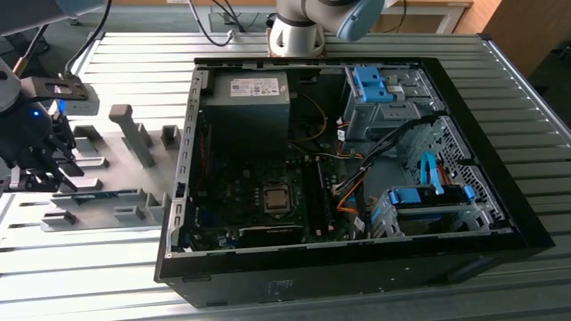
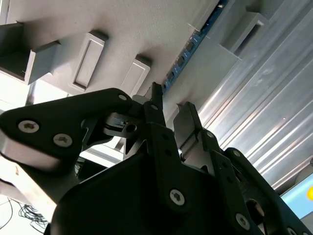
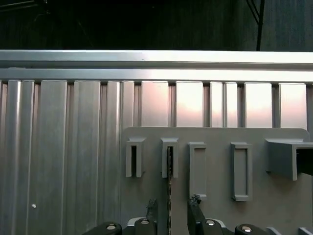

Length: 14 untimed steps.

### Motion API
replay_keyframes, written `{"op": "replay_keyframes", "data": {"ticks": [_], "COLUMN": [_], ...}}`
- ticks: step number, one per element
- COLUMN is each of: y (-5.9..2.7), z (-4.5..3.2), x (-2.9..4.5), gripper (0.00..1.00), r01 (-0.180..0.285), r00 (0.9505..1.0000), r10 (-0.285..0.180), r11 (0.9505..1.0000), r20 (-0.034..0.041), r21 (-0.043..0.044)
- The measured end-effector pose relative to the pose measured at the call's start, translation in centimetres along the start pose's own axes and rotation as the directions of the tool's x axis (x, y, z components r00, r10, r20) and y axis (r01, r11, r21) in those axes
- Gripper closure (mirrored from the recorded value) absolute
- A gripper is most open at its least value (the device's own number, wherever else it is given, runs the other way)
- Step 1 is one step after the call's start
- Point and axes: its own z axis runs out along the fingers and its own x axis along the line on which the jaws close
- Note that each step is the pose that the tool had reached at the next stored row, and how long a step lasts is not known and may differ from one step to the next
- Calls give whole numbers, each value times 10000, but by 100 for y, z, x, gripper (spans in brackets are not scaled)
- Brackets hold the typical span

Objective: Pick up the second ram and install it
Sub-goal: 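Pick up the second ram and move it above second insertion slot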

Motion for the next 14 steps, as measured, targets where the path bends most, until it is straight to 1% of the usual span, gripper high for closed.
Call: {"op": "replay_keyframes", "data": {"ticks": [2, 4, 11, 14], "y": [0, 0, -1, -2], "z": [14, 25, 146, 184], "x": [0, 0, 2, 2], "gripper": [63, 63, 63, 63], "r01": [0, 1, 1, 12], "r00": [10000, 10000, 10000, 10000], "r10": [0, -1, -1, -12], "r11": [10000, 10000, 10000, 10000], "r20": [-25, -32, -34, -33], "r21": [0, 4, 9, 39]}}
